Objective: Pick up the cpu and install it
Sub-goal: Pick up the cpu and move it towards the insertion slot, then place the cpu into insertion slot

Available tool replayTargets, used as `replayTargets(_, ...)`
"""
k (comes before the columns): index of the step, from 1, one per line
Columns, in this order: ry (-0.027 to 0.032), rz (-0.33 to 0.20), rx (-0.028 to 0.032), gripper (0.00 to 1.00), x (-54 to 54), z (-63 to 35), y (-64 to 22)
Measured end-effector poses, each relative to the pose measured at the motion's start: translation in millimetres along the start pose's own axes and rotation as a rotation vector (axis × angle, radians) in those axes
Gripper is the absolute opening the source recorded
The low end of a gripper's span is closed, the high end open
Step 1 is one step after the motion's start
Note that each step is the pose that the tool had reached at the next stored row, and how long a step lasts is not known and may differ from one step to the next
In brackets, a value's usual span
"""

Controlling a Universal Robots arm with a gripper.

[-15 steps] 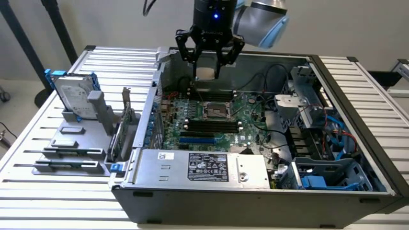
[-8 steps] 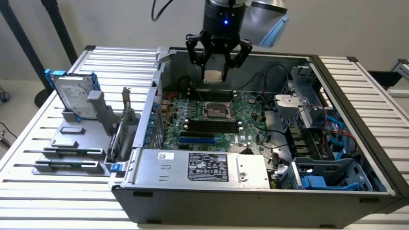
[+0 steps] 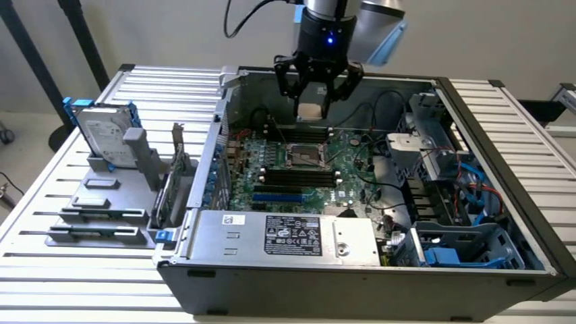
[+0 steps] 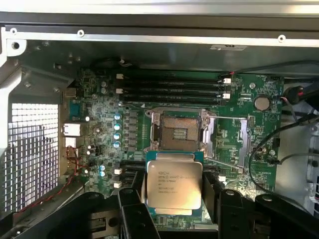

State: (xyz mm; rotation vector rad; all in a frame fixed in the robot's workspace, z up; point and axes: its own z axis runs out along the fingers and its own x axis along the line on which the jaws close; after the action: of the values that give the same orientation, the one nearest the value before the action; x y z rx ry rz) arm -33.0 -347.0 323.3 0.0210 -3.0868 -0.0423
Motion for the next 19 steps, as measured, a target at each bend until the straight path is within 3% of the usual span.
replayTargets(6,-0.0001,0.0,-0.0001,0.55,-5.6,10.4,4.2)
replayTargets(19,0.0013,0.0,0.0006,0.55,-5.7,10.4,4.2)
